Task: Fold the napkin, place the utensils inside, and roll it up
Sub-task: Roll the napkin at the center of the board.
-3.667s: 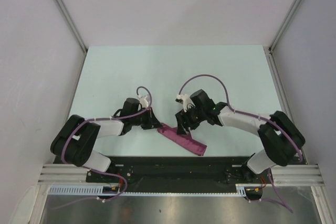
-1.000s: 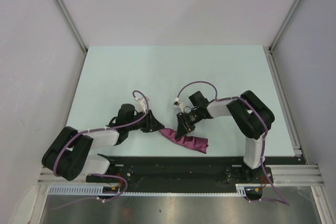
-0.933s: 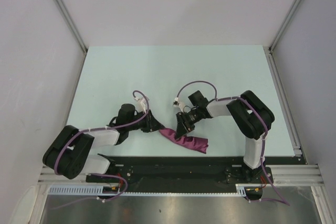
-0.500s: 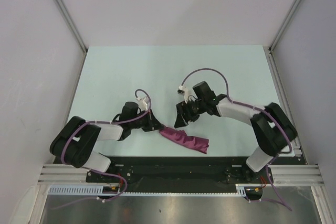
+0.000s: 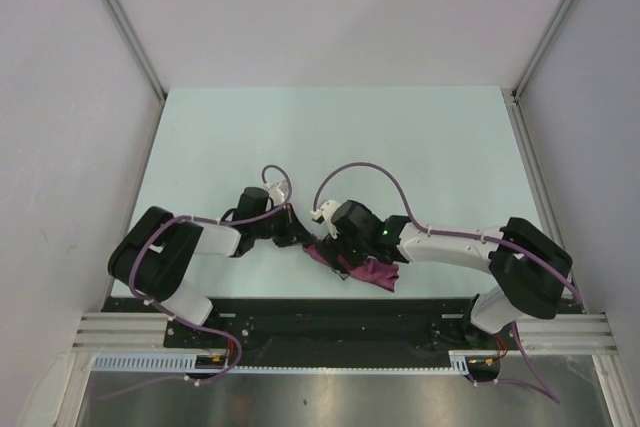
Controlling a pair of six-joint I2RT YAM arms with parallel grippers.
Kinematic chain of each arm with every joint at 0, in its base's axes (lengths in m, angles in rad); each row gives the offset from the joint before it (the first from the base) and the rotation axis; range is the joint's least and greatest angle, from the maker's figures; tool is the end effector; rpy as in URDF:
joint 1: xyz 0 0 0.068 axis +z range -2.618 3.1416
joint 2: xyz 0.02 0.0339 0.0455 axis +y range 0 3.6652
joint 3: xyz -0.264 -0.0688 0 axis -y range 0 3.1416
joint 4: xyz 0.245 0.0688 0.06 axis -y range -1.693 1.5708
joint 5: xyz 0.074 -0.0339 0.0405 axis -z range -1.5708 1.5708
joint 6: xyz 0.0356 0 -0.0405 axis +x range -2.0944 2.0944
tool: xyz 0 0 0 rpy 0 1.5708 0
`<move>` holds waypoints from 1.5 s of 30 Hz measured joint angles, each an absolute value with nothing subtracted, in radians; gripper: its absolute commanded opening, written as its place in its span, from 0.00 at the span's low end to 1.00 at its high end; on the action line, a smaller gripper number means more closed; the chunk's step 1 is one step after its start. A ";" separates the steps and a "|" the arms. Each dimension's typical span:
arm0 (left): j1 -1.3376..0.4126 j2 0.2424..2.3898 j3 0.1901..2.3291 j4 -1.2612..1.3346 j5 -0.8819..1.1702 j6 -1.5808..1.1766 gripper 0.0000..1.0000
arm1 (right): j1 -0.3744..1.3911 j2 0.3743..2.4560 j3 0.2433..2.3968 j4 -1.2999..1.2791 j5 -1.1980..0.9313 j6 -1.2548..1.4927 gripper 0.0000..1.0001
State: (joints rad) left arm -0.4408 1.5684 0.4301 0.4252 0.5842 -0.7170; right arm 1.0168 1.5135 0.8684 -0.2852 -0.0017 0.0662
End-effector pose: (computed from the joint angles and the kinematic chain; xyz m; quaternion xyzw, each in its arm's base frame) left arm 0.2222 -0.1265 0.1124 -0.0013 0.8791 -0.4371 0.1900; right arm 0.1589 0.2570 0.1898 -0.4346 0.8438 0.1629 0.2693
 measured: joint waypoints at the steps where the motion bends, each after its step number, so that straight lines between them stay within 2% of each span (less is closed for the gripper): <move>1: -0.440 1.572 0.435 0.422 0.587 -0.717 0.00 | 1.023 1.529 0.868 -0.288 0.019 0.065 0.90; 11: -0.432 1.594 0.467 0.387 0.604 -0.715 0.00 | 1.034 1.615 0.877 -0.316 0.047 0.038 0.87; 14: -0.429 1.605 0.480 0.379 0.610 -0.715 0.00 | 1.034 1.632 0.894 -0.322 0.035 0.027 0.81; 18: -0.425 1.621 0.498 0.370 0.616 -0.715 0.00 | 1.017 1.657 0.923 -0.325 -0.005 0.023 0.60; 21: -0.422 1.628 0.513 0.361 0.621 -0.714 0.09 | 0.991 1.665 0.933 -0.325 -0.048 0.028 0.51; 22: -0.419 1.631 0.520 0.356 0.623 -0.715 0.20 | 0.982 1.665 0.933 -0.325 -0.061 0.031 0.49; 24: -0.410 1.634 0.537 0.352 0.628 -0.710 0.30 | 0.971 1.666 0.934 -0.324 -0.077 0.037 0.46; 25: -0.403 1.635 0.546 0.348 0.632 -0.709 0.44 | 0.970 1.666 0.934 -0.325 -0.081 0.043 0.46; 27: -0.382 1.635 0.567 0.342 0.635 -0.708 0.59 | 0.968 1.666 0.934 -0.325 -0.080 0.058 0.45; 30: -0.330 1.631 0.597 0.325 0.633 -0.701 0.68 | 0.968 1.666 0.934 -0.327 -0.062 0.096 0.42; 35: -0.229 1.568 0.639 0.260 0.614 -0.689 0.72 | 0.963 1.666 0.934 -0.331 -0.012 0.178 0.38; 45: -0.125 1.378 0.669 0.115 0.594 -0.645 0.73 | 0.883 1.689 0.973 -0.385 0.049 0.314 0.37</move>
